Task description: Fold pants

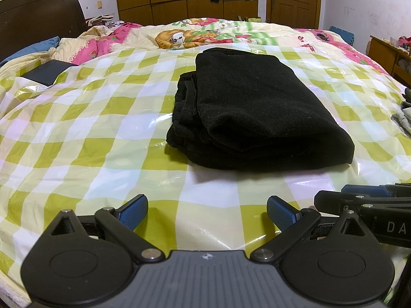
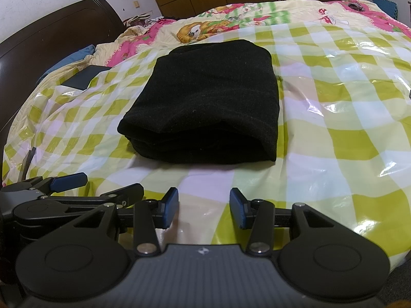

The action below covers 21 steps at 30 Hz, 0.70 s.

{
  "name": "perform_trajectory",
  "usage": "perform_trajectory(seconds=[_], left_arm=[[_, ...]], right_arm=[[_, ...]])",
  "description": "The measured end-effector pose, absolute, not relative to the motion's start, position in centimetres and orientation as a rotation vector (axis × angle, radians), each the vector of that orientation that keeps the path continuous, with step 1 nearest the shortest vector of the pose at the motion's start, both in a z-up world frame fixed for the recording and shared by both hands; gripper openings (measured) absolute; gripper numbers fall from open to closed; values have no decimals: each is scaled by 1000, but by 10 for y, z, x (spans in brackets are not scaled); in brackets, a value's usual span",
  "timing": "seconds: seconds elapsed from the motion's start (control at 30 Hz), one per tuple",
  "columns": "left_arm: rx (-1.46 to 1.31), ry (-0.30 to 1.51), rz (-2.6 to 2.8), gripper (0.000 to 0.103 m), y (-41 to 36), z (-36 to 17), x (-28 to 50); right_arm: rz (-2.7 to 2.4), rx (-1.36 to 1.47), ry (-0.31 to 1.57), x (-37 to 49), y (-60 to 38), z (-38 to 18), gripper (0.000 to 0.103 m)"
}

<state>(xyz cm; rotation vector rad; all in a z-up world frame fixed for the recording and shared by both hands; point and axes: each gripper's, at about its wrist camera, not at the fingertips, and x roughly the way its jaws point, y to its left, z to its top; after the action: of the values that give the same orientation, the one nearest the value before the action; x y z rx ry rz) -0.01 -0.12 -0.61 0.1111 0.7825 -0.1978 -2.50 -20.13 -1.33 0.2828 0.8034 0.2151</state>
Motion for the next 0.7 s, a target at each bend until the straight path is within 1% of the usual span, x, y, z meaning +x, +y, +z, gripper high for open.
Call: perform_trajectory(seconds=[0.7], left_arm=[[111, 781, -196, 103, -1, -7, 0]], right_arm=[[216, 278, 806, -25, -203, -15, 46]])
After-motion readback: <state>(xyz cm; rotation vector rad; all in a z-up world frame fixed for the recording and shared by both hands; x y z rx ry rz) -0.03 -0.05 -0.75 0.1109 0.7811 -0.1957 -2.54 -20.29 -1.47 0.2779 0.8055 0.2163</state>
